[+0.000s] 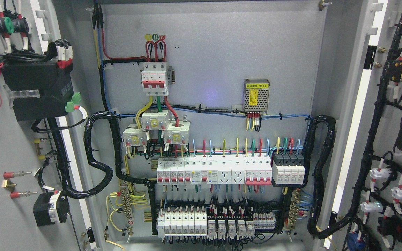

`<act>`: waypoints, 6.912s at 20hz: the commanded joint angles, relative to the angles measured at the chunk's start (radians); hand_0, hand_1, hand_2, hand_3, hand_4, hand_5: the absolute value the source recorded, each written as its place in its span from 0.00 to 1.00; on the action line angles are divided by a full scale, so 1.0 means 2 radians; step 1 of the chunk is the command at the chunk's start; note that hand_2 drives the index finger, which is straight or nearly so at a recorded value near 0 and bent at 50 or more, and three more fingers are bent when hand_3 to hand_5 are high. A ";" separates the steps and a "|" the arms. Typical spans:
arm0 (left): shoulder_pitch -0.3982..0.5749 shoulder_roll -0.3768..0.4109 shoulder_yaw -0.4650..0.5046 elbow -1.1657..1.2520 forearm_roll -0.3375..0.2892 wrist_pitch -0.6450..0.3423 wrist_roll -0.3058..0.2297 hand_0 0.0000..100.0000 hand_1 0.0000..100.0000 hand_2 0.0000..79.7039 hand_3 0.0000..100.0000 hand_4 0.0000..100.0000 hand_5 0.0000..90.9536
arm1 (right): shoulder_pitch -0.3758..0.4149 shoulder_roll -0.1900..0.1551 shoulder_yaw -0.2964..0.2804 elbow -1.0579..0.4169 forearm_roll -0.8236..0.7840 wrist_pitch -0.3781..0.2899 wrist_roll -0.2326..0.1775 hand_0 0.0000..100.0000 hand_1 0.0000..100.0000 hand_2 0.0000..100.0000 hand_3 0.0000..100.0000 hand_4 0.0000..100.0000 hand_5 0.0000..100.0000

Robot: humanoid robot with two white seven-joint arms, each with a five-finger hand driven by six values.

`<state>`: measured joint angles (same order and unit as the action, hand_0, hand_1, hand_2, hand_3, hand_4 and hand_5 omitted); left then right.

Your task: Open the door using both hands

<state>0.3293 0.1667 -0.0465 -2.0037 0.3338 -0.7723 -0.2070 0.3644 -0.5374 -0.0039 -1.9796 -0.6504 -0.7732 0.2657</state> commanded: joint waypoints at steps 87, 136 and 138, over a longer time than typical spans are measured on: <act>-0.163 0.166 0.288 0.292 0.156 0.263 -0.015 0.00 0.00 0.00 0.00 0.03 0.00 | 0.082 -0.147 -0.104 0.087 -0.125 -0.001 0.049 0.00 0.00 0.00 0.00 0.00 0.00; -0.084 0.170 0.072 0.103 0.169 0.235 -0.015 0.00 0.00 0.00 0.00 0.03 0.00 | 0.072 -0.145 -0.087 0.041 -0.124 -0.065 0.049 0.00 0.00 0.00 0.00 0.00 0.00; -0.075 0.170 0.046 0.097 0.152 0.210 -0.014 0.00 0.00 0.00 0.00 0.03 0.00 | 0.072 -0.145 -0.079 0.035 -0.124 -0.065 0.049 0.00 0.00 0.00 0.00 0.00 0.00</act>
<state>0.1488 0.5038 0.2528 -1.7224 0.6712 -0.3051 -0.2397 0.5098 -0.8236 -0.1888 -1.8573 -0.8999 -0.7853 0.3629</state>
